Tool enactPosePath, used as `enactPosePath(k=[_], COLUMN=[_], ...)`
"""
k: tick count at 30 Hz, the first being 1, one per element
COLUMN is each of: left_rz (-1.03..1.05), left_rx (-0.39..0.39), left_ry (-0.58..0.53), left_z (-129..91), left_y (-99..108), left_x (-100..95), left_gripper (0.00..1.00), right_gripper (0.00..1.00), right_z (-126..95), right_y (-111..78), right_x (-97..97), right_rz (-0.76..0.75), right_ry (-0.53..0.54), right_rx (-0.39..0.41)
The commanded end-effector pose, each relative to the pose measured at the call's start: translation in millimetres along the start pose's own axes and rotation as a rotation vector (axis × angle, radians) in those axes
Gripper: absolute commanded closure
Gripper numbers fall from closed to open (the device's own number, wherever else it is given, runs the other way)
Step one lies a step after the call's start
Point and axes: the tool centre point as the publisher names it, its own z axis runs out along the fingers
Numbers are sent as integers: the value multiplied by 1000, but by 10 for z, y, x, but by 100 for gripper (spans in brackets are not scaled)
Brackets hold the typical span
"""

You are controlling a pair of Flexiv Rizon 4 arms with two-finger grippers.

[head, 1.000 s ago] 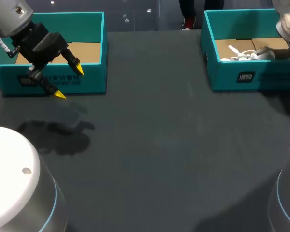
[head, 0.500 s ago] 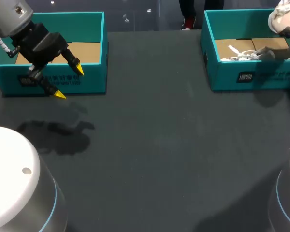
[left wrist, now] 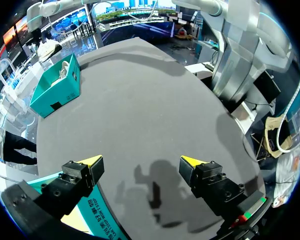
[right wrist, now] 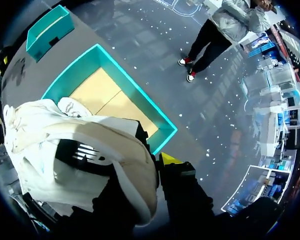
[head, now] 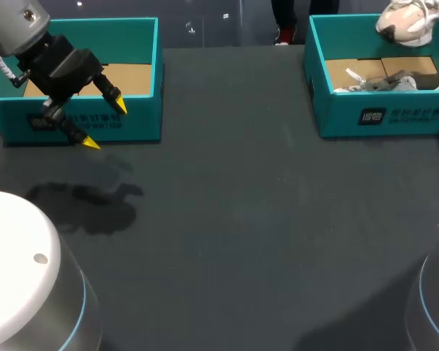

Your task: Take the shoe out of the shoebox, open the shoe tongue, remove and reinsert the insole, then place the shoe into the shoebox

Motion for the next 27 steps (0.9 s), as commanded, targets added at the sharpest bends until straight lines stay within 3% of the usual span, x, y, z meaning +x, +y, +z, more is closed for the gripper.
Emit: enactPosePath(k=[1,6,21,27], left_rz=[0,0,0,0], left_rx=[-3,-3,-3,-3], left_ry=[0,0,0,0], left_z=[-1,-1,-1,-1], left_y=[1,1,1,1], left_x=[7,7,7,7], left_gripper=[0,0,0,0], right_gripper=[100,100,100,100], right_z=[17,22,22,240], right_y=[-34,-82,-82,-131], right_x=[86,144,144,207], right_rz=[168,294,294,459], right_ry=[-32,-78,-78,-95], right_rx=[31,91,91,110])
